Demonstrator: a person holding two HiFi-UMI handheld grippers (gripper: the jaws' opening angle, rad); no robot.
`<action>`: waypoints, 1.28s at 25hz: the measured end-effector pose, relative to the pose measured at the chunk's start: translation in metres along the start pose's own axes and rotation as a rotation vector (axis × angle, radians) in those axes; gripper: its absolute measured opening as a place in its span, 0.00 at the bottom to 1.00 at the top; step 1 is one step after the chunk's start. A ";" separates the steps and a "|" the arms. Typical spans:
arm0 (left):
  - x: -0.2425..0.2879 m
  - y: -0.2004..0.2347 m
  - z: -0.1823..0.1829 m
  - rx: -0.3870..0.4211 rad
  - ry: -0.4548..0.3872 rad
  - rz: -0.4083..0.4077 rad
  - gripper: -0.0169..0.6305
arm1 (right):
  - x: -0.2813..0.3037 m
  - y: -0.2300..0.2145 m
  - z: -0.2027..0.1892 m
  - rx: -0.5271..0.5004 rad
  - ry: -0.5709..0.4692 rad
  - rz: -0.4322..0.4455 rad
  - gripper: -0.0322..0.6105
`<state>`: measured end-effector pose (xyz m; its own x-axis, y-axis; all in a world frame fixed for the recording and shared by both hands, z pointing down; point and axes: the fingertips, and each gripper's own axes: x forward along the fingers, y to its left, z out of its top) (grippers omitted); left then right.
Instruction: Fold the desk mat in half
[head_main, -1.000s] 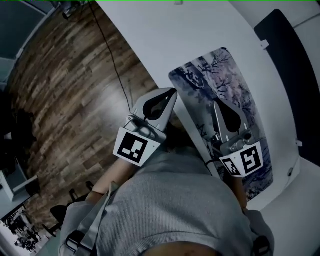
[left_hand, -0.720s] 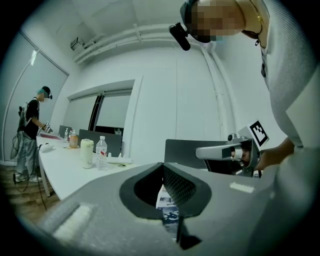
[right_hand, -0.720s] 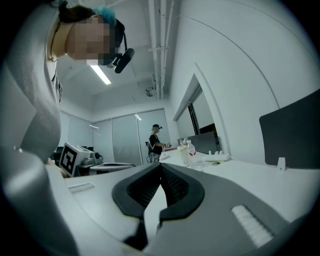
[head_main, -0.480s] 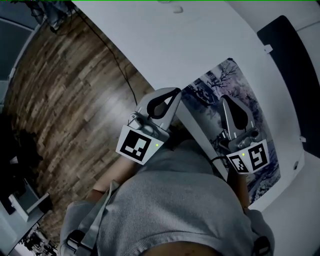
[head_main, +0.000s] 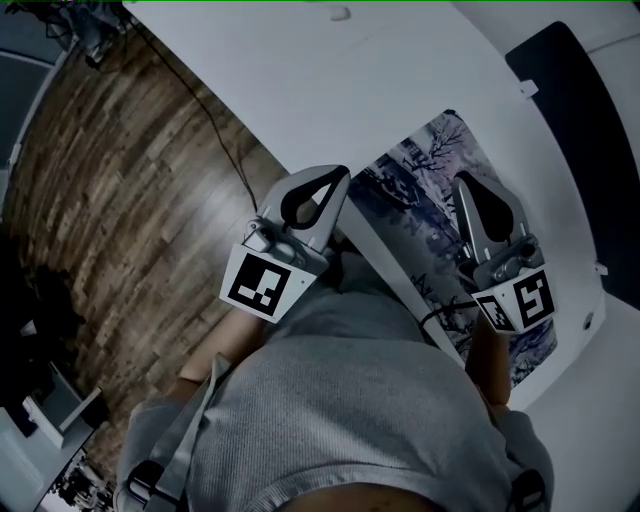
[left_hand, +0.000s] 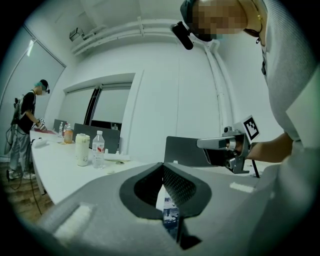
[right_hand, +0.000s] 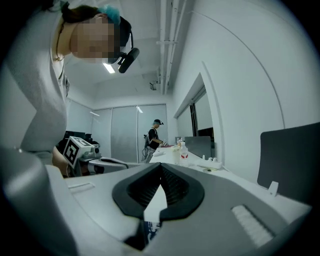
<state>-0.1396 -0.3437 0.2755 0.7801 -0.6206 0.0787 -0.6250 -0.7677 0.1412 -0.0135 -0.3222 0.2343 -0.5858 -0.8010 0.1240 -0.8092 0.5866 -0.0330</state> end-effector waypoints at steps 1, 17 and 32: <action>0.002 0.002 -0.001 -0.002 0.002 0.001 0.03 | 0.001 -0.002 0.000 -0.021 0.004 0.012 0.05; 0.021 -0.003 -0.071 -0.057 0.278 -0.074 0.23 | 0.010 -0.048 -0.093 -0.385 0.489 0.405 0.09; 0.032 -0.010 -0.166 -0.074 0.641 -0.023 0.48 | 0.063 -0.161 -0.216 -0.496 0.921 0.636 0.31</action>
<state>-0.1043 -0.3294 0.4399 0.6695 -0.3680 0.6453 -0.6220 -0.7525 0.2162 0.0899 -0.4406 0.4620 -0.4561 -0.0895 0.8854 -0.1677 0.9857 0.0132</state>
